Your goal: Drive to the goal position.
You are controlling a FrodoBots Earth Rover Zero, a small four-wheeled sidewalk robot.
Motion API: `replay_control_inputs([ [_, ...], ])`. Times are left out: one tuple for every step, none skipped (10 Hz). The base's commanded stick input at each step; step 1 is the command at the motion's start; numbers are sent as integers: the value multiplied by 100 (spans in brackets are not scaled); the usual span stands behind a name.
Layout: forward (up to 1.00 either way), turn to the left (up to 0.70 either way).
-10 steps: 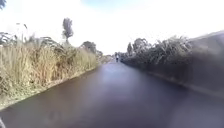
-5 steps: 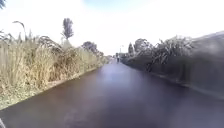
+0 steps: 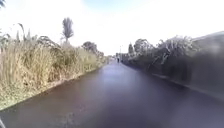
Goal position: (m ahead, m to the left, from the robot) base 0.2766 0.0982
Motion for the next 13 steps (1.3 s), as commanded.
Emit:
replay_control_inputs([
  [6, 0],
  [6, 0],
  [7, 0],
  [6, 0],
  [7, 0],
  [6, 0],
  [6, 0],
  [6, 0],
  [6, 0],
  [6, 0],
  [6, 0],
  [6, 0],
  [6, 0],
])
